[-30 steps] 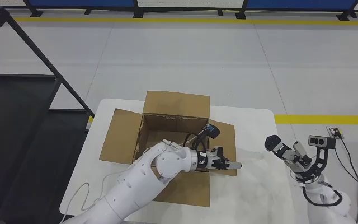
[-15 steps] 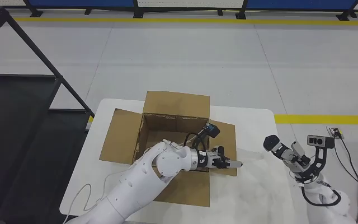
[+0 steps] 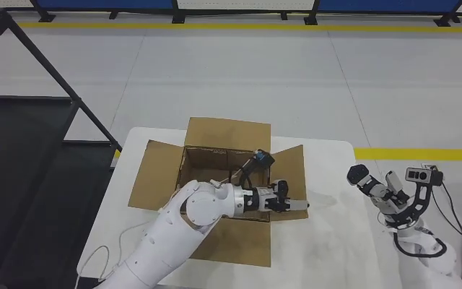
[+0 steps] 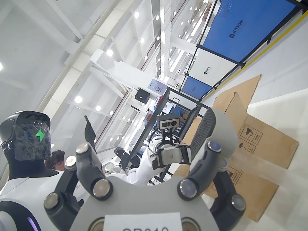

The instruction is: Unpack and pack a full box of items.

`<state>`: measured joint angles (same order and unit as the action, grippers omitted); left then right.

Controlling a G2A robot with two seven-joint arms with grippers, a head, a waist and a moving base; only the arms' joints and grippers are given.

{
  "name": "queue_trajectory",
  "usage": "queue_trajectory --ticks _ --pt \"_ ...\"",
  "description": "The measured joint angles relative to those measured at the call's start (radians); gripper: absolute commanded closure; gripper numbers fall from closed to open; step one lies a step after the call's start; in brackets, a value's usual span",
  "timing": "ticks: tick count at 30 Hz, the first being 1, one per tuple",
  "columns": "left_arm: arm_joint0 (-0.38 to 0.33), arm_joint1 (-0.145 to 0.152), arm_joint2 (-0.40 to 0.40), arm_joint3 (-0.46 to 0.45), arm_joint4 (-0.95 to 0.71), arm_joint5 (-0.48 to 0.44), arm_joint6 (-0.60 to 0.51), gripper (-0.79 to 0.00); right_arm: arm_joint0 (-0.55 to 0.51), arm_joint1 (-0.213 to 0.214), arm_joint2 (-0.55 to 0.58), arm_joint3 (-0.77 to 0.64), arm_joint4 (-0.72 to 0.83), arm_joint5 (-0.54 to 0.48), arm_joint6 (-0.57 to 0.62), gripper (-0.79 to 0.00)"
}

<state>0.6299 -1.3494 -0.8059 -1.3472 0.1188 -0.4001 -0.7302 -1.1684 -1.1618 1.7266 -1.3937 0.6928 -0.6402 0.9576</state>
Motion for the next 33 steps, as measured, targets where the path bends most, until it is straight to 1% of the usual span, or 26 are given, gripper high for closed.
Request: queue_trajectory --ticks 2,5,8,11,12,14,15,17,18,21,25,27,30,33 --pt "0.026 0.014 -0.043 -0.044 0.001 -0.002 -0.013 -0.785 0.008 0.0 -0.004 -0.007 0.007 0.008 -0.014 -0.785" --pt "0.086 0.042 -0.129 -0.133 0.011 -0.008 -0.032 -0.785 0.027 0.001 -0.014 -0.027 -0.005 0.028 -0.027 -0.785" --pt "0.169 0.074 -0.24 -0.239 0.029 -0.015 -0.044 -0.785 0.047 0.002 -0.041 -0.073 -0.064 0.041 -0.031 -0.785" --pt "0.273 0.106 -0.378 -0.352 0.045 -0.019 -0.053 -0.785 0.072 0.001 -0.087 -0.137 -0.179 0.058 -0.053 -0.785" --pt "0.319 0.118 -0.439 -0.397 0.052 -0.02 -0.051 -0.785 0.084 0.0 -0.112 -0.162 -0.234 0.068 -0.068 -0.785" --pt "0.394 0.134 -0.535 -0.463 0.055 -0.024 -0.043 -0.785 0.106 -0.003 -0.155 -0.195 -0.323 0.091 -0.099 -0.785" --pt "0.445 0.144 -0.602 -0.502 0.049 -0.028 -0.037 -0.785 0.123 -0.005 -0.187 -0.212 -0.382 0.11 -0.123 -0.785" --pt "0.523 0.156 -0.702 -0.55 0.032 -0.038 -0.029 -0.785 0.153 -0.01 -0.24 -0.23 -0.469 0.144 -0.158 -0.785" --pt "0.573 0.163 -0.768 -0.573 0.017 -0.045 -0.024 -0.785 0.178 -0.014 -0.279 -0.234 -0.527 0.169 -0.18 -0.785" --pt "0.69 0.175 -0.921 -0.595 -0.027 -0.073 -0.002 -0.785 0.249 -0.027 -0.39 -0.226 -0.678 0.24 -0.226 -0.785" --pt "0.818 0.183 -1.08 -0.567 -0.099 -0.116 0.029 -0.785 0.355 -0.052 -0.561 -0.182 -0.853 0.332 -0.243 -0.785" --pt "0.877 0.185 -1.143 -0.539 -0.138 -0.143 0.042 -0.785 0.416 -0.071 -0.658 -0.141 -0.949 0.384 -0.265 -0.785" --pt "0.944 0.187 -1.209 -0.491 -0.198 -0.18 0.055 -0.785 0.5 -0.106 -0.798 -0.06 -1.059 0.457 -0.306 -0.785" --pt "0.991 0.188 -1.247 -0.445 -0.258 -0.211 0.058 -0.785 0.578 -0.144 -0.902 0.04 -1.082 0.512 -0.356 -0.785"
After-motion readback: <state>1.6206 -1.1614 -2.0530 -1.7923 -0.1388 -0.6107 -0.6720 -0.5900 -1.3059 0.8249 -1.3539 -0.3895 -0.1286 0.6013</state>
